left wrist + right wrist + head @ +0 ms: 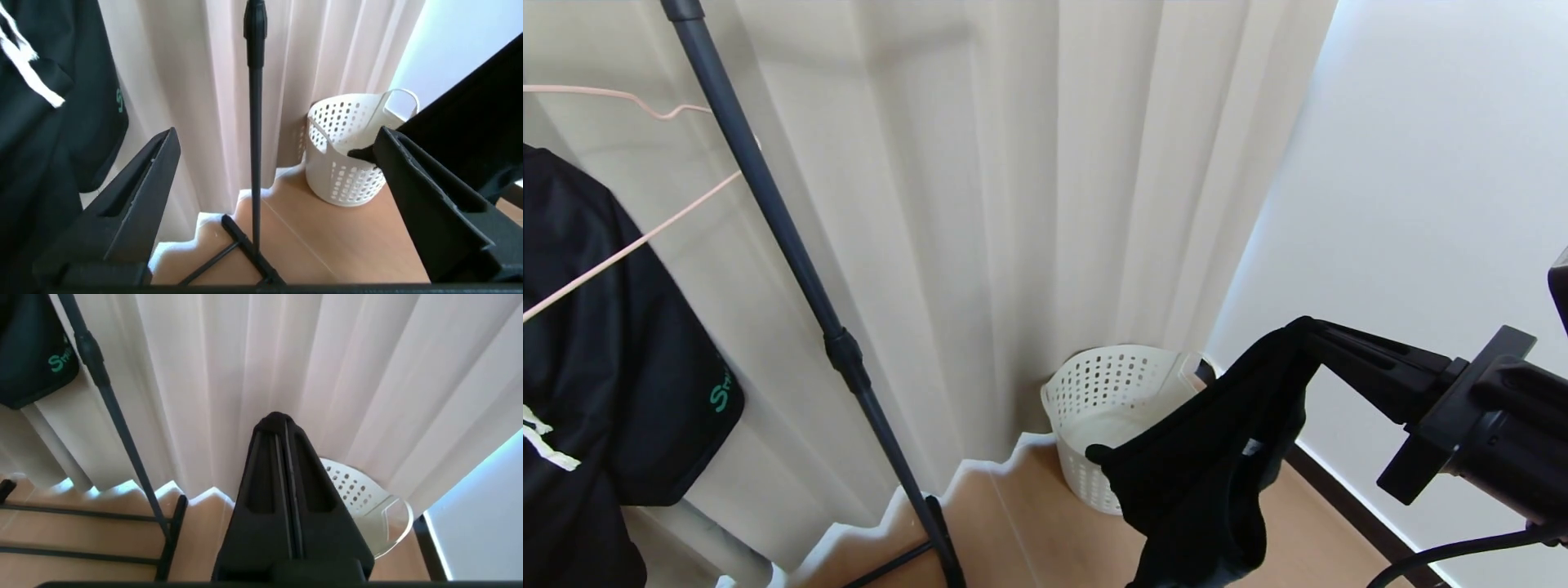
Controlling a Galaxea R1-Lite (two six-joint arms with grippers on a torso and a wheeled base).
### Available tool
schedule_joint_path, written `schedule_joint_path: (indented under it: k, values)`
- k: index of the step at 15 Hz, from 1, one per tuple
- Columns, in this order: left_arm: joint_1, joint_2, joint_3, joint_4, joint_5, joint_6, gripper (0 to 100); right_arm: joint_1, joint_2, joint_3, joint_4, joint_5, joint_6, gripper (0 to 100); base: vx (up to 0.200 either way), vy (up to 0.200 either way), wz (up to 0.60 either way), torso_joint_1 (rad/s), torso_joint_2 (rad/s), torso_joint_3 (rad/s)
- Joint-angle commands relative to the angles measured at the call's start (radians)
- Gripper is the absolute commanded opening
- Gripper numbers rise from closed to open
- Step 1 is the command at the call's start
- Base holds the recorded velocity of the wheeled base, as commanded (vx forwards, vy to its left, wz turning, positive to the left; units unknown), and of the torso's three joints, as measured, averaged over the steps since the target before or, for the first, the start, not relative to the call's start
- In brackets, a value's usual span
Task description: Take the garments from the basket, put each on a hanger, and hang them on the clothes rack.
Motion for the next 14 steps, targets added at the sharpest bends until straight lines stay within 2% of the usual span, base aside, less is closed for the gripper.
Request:
schedule_joint_path:
  k: [1,3,5,14]
  values:
    - [0.0,0.001,0.0,-0.001,0.0,0.0,100,0.0,0.01,0.001,0.001,-0.001,-0.006,0,0.0,0.0,0.0,-0.002,0.0,0.207]
    - [0.0,0.002,0.0,-0.001,0.0,0.0,100,-0.002,0.015,0.002,0.001,-0.001,-0.006,0,0.0,0.0,0.0,0.012,0.0,0.19]
    - [0.0,0.002,0.0,-0.001,0.0,0.003,100,-0.005,0.021,0.001,0.001,-0.004,-0.005,0,0.0,0.0,0.0,0.098,-0.29,-0.015]
    - [0.0,0.002,0.0,0.001,0.0,0.018,100,-0.014,0.021,0.002,0.0,-0.001,-0.005,0,0.0,0.0,0.0,0.186,-0.49,-0.292]
